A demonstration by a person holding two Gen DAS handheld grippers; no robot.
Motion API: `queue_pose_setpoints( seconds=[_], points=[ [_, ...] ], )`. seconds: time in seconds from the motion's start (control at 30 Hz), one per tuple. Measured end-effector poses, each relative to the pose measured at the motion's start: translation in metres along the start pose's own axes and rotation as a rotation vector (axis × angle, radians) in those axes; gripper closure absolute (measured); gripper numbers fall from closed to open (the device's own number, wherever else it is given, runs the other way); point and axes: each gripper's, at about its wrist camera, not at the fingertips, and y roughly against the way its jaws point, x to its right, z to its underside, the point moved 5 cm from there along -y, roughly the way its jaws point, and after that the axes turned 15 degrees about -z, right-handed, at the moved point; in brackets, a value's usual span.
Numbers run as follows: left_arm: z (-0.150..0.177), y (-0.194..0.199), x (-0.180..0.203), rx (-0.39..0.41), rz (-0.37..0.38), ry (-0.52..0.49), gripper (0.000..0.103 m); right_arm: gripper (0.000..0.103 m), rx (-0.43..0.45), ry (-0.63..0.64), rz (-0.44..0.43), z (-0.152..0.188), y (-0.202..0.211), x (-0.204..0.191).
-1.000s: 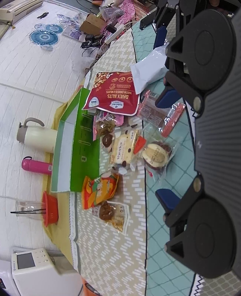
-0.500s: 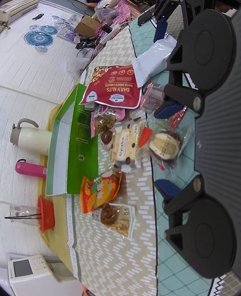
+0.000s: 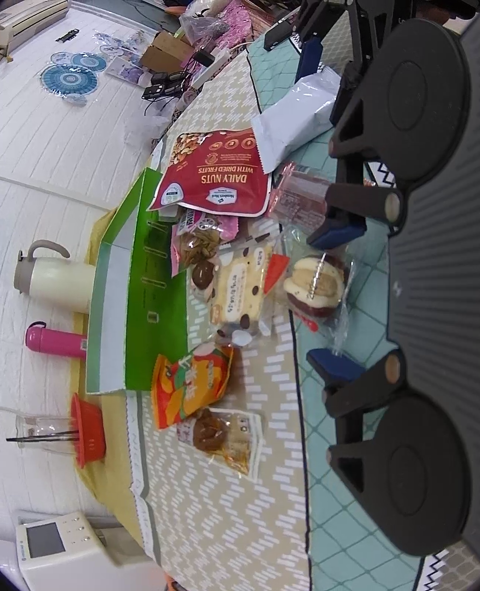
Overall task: Organize snacks
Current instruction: 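Grasp the white foil packet with the right gripper while the left grasps the clear bun bag, then carry both packets into the green box and open both grippers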
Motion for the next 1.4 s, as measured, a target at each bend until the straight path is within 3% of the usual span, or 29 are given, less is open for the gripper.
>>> queue_pose_setpoints(
  seconds=[0.37,0.43,0.47,0.73,0.97,1.17,1.4],
  points=[
    [0.001,-0.003,0.003,0.037,-0.046,-0.055,0.05,0.0,0.011,-0.015,0.008,0.001,-0.006,0.006],
    [0.001,-0.002,0.001,0.032,-0.041,-0.032,0.05,0.002,0.018,-0.007,0.01,0.001,-0.005,0.006],
    [0.0,-0.001,0.0,0.031,-0.037,-0.022,0.05,0.008,0.024,-0.011,0.007,0.001,-0.003,0.006],
    [-0.014,0.033,0.003,0.117,-0.001,-0.016,0.05,0.01,0.1,0.032,-0.04,-0.018,0.022,-0.007],
    [-0.046,0.04,0.003,0.181,0.01,0.004,0.05,0.01,0.178,0.083,-0.053,-0.056,0.02,-0.002],
    [-0.092,0.029,-0.005,0.207,0.031,0.074,0.05,0.01,0.228,0.148,-0.037,-0.1,0.001,0.009],
    [-0.144,0.002,-0.003,0.28,-0.089,0.057,0.05,0.01,0.241,0.128,-0.031,-0.14,-0.036,0.024]
  ],
)
